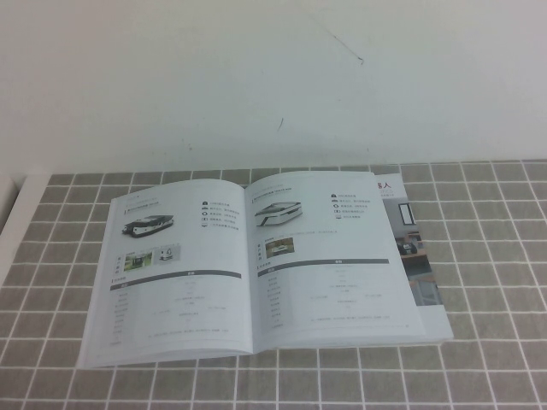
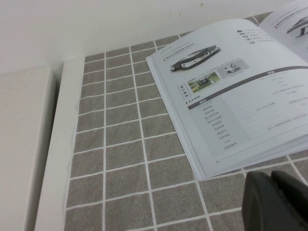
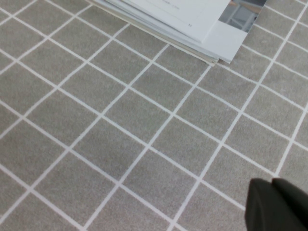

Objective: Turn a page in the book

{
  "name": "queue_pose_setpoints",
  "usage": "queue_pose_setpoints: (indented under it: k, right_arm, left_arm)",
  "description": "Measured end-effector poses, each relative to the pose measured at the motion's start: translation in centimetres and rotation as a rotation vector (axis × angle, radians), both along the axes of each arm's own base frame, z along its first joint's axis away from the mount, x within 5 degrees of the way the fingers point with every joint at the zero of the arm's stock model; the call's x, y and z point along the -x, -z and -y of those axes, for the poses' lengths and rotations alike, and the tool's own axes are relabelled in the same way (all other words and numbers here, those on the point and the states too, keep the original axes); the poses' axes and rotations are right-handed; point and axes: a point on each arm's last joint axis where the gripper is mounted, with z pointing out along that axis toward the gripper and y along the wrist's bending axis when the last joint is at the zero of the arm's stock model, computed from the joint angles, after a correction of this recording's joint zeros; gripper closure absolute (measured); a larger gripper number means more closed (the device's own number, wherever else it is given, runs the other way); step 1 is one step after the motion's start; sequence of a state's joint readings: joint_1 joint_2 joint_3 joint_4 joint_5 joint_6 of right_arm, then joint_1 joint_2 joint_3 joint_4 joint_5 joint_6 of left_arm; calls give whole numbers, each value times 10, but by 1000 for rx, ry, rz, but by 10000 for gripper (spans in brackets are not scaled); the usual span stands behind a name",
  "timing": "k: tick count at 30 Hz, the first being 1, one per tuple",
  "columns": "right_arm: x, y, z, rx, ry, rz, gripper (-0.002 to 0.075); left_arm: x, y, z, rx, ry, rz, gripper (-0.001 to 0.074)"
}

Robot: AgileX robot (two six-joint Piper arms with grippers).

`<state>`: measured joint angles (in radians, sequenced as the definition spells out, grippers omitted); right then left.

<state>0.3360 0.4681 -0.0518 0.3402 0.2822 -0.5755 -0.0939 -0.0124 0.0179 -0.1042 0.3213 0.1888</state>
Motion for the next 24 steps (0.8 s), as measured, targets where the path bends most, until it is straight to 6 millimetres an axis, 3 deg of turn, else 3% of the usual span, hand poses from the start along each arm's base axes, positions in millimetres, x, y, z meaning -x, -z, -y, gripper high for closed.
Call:
queue_pose_setpoints:
  k: [14, 24]
  right_arm:
    - [2, -2, 1, -10, 6, 17, 727]
    - [19, -20, 21, -69, 268, 294, 727]
  left_arm:
    - [0, 0, 0, 0, 0, -2, 738]
    - [0, 0, 0, -2, 1, -4, 738]
